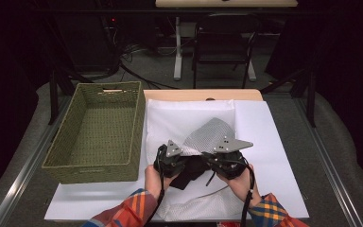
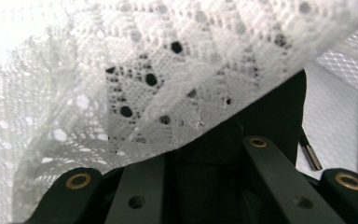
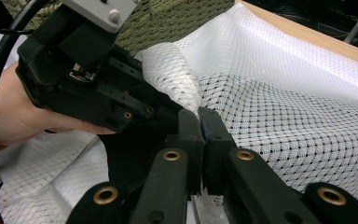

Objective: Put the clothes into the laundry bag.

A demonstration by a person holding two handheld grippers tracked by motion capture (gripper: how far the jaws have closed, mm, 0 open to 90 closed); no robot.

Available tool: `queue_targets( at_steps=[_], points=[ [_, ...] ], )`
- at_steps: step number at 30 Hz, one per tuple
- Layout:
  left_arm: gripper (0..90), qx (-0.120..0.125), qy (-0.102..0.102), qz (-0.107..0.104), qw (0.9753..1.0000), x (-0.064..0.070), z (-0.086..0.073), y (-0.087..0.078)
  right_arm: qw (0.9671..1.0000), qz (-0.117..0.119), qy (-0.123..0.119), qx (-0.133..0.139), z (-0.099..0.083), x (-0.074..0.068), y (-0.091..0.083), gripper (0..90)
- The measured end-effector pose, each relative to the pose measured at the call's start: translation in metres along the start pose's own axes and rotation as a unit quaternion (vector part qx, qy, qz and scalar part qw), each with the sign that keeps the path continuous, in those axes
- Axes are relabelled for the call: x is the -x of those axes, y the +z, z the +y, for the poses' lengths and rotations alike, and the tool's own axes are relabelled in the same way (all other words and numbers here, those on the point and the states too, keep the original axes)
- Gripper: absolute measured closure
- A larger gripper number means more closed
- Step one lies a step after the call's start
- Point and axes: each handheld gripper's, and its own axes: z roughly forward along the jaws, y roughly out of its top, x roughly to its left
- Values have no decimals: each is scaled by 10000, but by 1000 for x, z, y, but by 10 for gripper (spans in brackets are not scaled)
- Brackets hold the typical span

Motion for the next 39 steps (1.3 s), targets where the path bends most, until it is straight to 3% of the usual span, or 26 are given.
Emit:
queue_targets(
  at_steps=[5, 11, 13, 16, 25, 30, 31, 34, 39],
  points=[
    [743, -63, 69, -19, 10000, 0, -2, 2, 10000, 10, 31, -34, -1, 1, 1, 887],
    [517, -305, 93, -250, 9992, 3, -4, 0, 10000, 9, 17, -52, -2, 1, 1, 887],
    [390, -415, 59, -430, 9982, 5, -4, 0, 10000, 4, 10, -44, -2, 1, 0, 887],
    [292, -463, 114, -464, 9978, 10, -3, -2, 10000, 6, -1, -35, -2, 1, 0, 886],
    [177, -702, 182, -513, 9960, 15, -9, -9, 10000, -22, 20, -25, -3, 2, -3, 886],
    [183, -806, 234, -403, 9957, 19, -13, -3, 10000, -23, 32, -25, -3, 2, -3, 886],
    [207, -795, 153, -441, 9957, 19, -15, -1, 10000, -22, 28, -31, -3, 2, -3, 886],
    [346, -826, -26, -502, 9953, 16, -21, 5, 10000, -11, 46, -40, -3, 3, -3, 886],
    [527, -665, -84, -408, 9969, 17, -23, 9, 10000, 4, 44, -52, -4, 2, -2, 886]
  ],
)
